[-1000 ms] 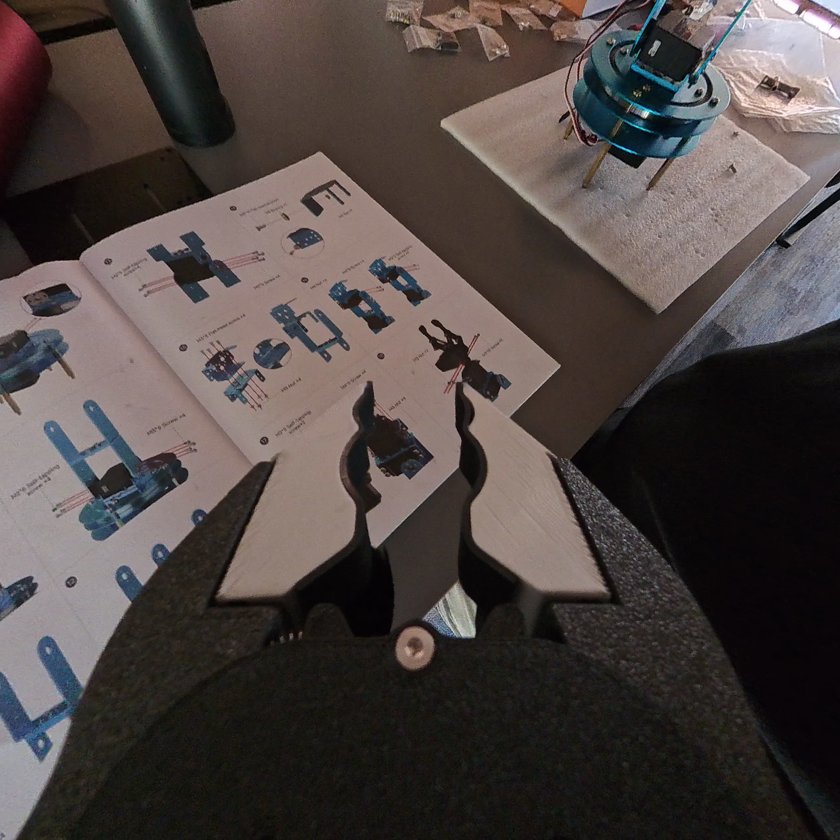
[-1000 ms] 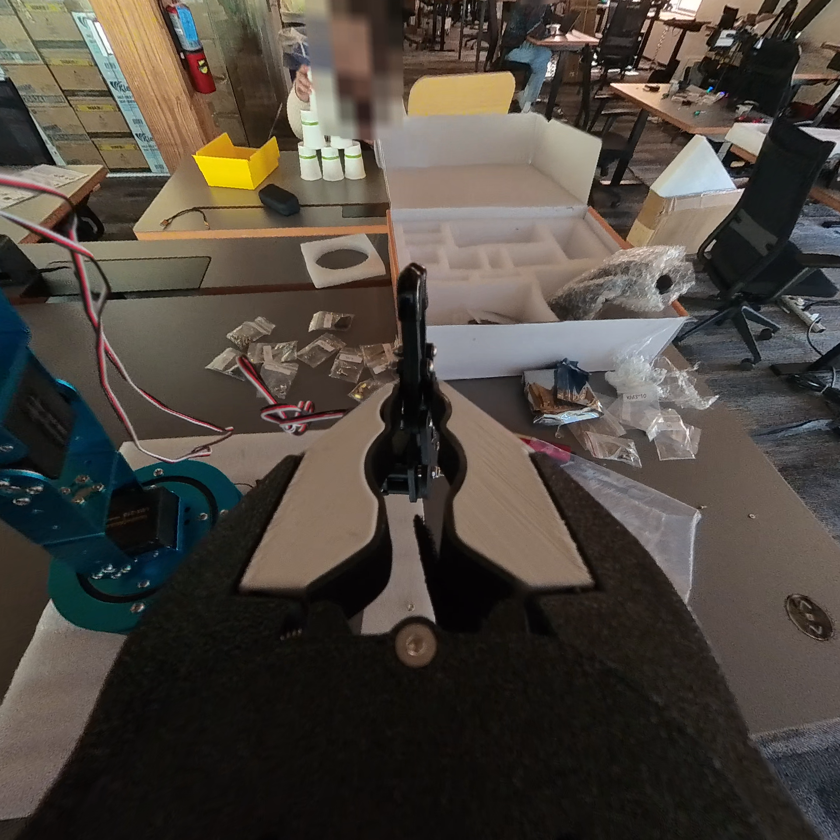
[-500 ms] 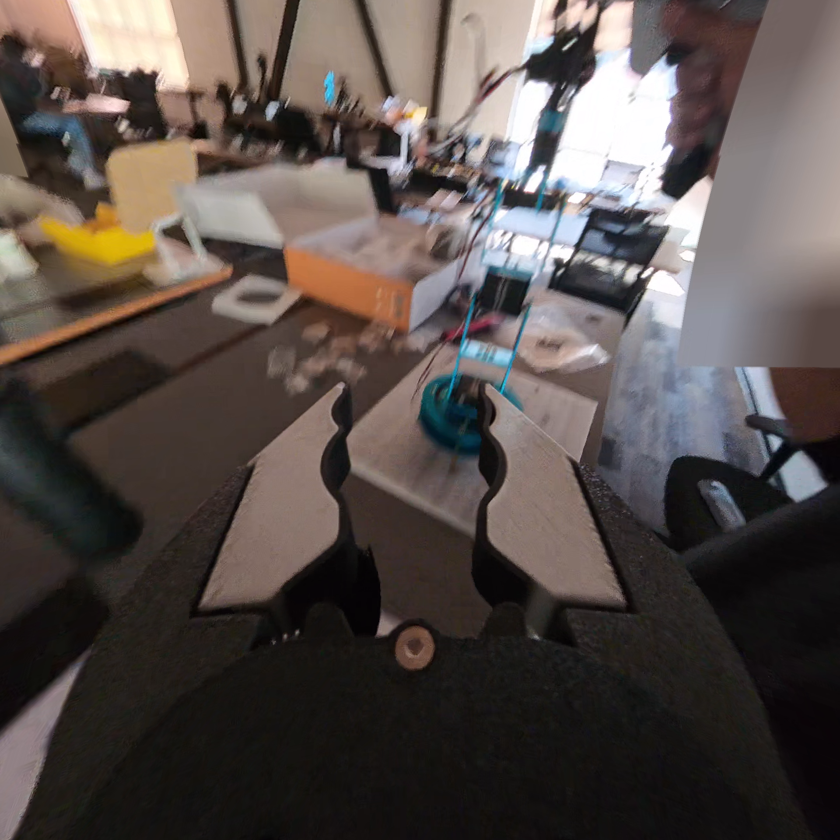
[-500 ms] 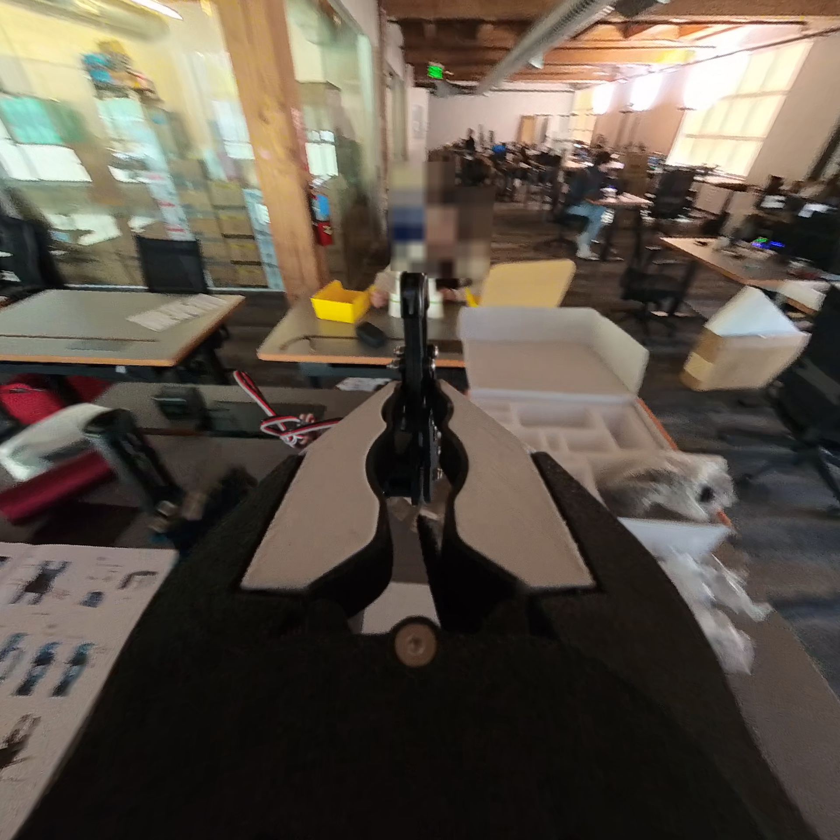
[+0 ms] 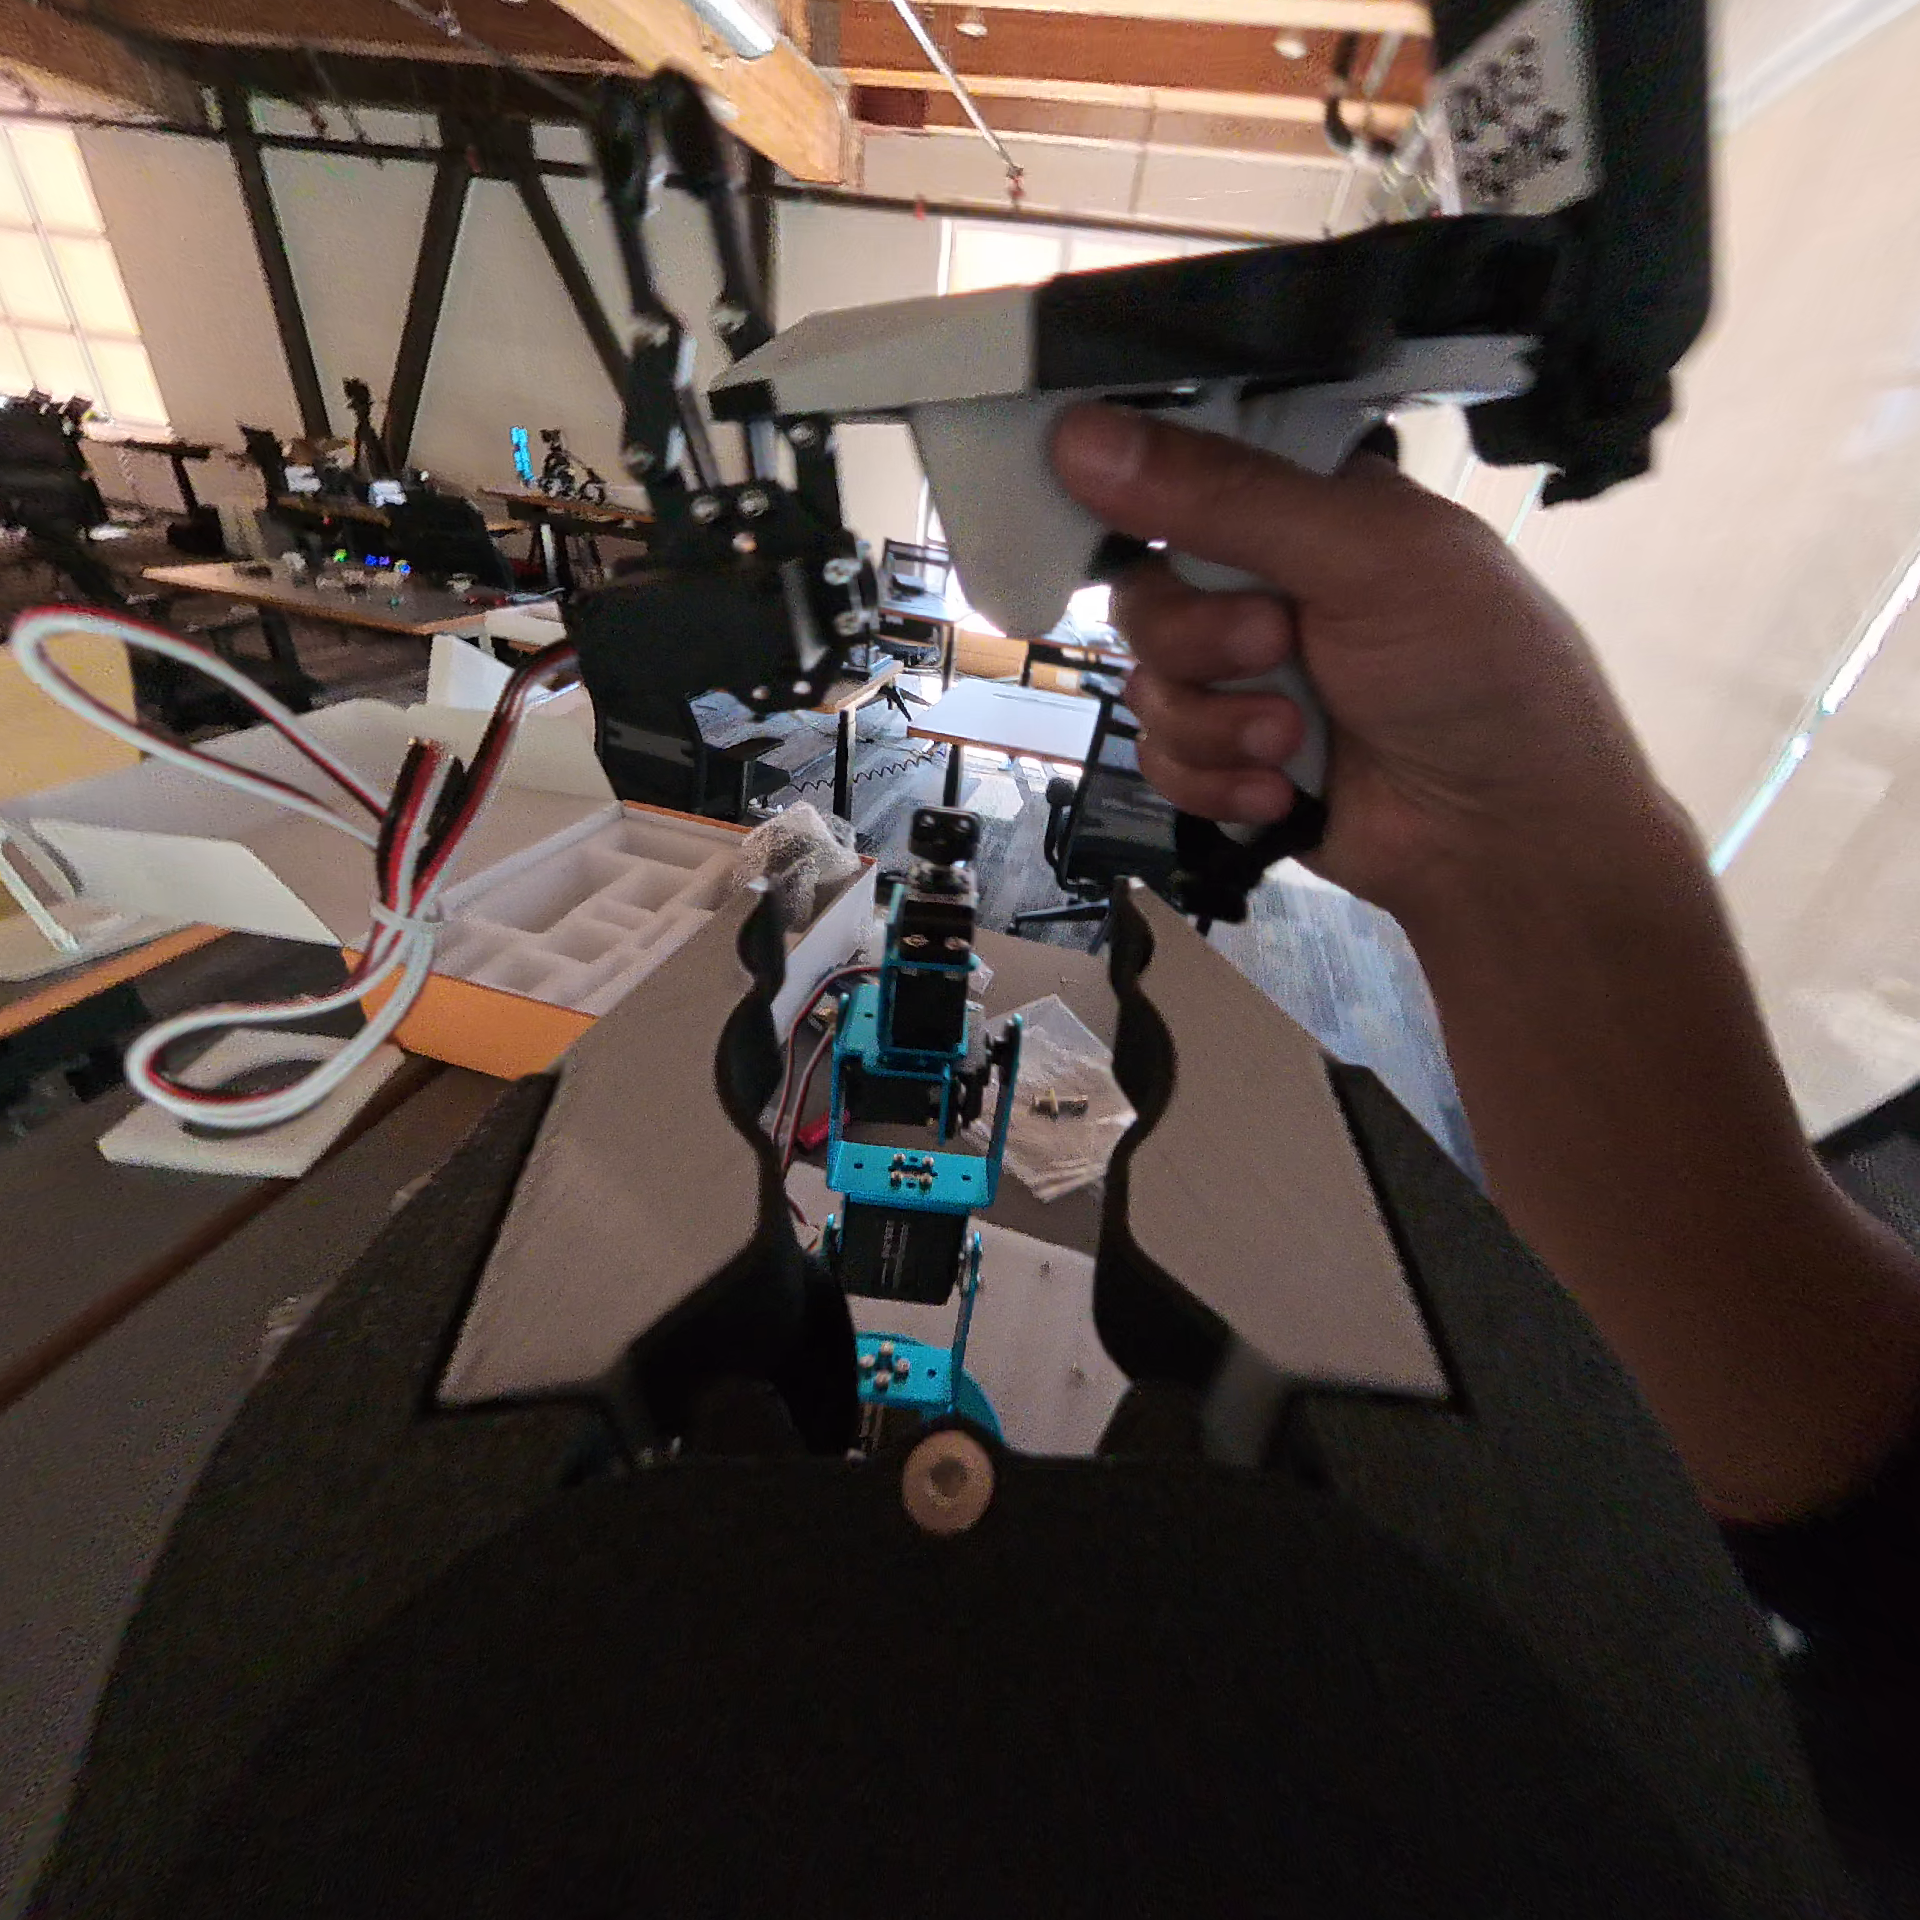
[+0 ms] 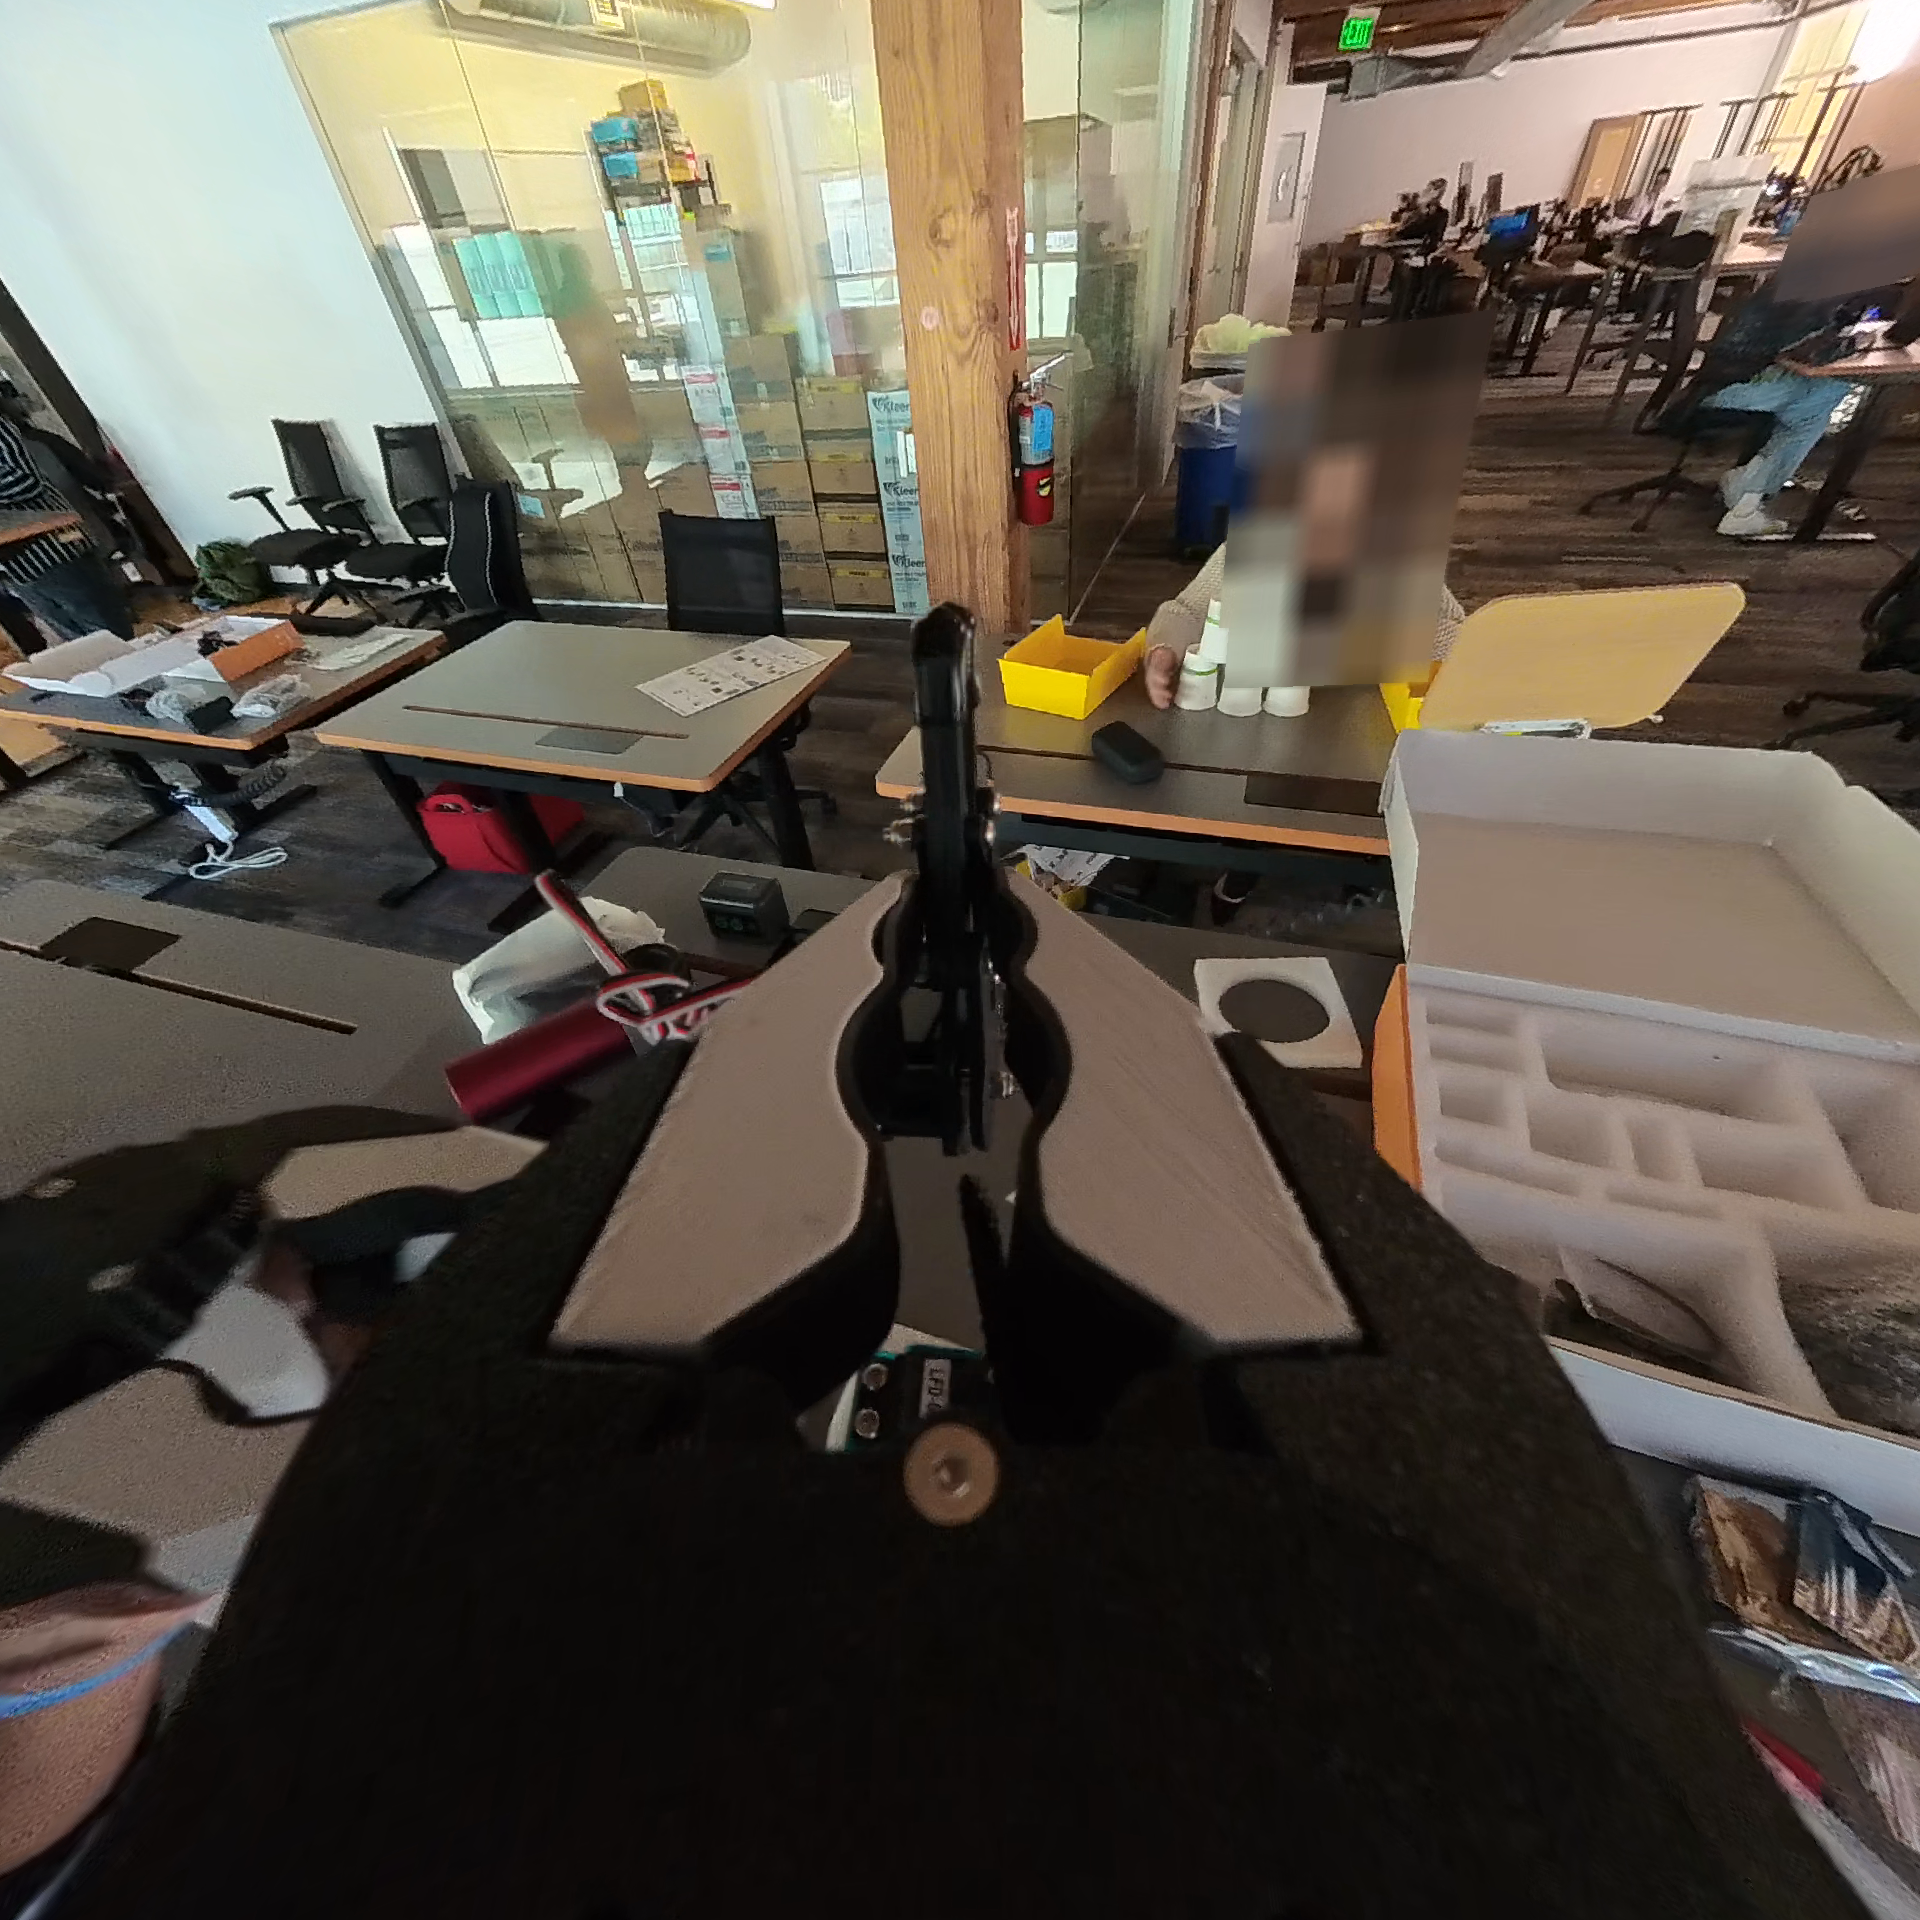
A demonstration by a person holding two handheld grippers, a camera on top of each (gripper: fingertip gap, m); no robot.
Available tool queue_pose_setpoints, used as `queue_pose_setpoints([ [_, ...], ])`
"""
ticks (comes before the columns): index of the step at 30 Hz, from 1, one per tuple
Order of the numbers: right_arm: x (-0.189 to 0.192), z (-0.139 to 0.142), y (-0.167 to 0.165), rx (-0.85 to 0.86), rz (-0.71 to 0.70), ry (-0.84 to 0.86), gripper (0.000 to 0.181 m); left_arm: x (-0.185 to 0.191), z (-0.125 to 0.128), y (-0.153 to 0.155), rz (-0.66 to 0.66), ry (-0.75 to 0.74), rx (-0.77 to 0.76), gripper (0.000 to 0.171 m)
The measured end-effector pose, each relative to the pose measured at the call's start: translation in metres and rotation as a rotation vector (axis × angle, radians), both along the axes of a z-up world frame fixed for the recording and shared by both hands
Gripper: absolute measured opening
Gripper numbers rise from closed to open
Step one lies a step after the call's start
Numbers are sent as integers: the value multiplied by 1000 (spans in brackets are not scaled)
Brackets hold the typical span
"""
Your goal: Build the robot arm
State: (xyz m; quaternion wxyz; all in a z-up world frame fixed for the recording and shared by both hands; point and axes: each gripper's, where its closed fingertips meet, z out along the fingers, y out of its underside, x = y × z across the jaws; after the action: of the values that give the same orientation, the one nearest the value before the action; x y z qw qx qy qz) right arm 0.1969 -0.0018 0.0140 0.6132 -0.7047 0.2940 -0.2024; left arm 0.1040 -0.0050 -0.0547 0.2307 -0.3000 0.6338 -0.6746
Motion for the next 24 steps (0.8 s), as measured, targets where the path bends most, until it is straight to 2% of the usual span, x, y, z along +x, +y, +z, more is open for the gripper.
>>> queue_pose_setpoints([
  [3, -5, 5, 3, 28, 25, 7, 11, 23, 4, 8, 78, 32, -110, 77],
  [7, -10, 11, 1, 28, 23, -6, 11, 45, 28, 20, 103, 20, -225, 86],
  [11, -13, 13, -5, 55, 20, -2, 11, 58, 40, 9, 26, 6, -246, 80],
  [13, -12, 6, -9, 69, 16, 19, 11, 62, 42, 3, 6, -20, -230, 60],
  [14, -10, 2, -12, 71, 5, 26, 11, 65, 41, 0, 1, -33, -214, 57],
  [24, -10, -17, -47, 27, -69, 28, 11, 69, 20, -30, -91, -28, 24, 50],
])
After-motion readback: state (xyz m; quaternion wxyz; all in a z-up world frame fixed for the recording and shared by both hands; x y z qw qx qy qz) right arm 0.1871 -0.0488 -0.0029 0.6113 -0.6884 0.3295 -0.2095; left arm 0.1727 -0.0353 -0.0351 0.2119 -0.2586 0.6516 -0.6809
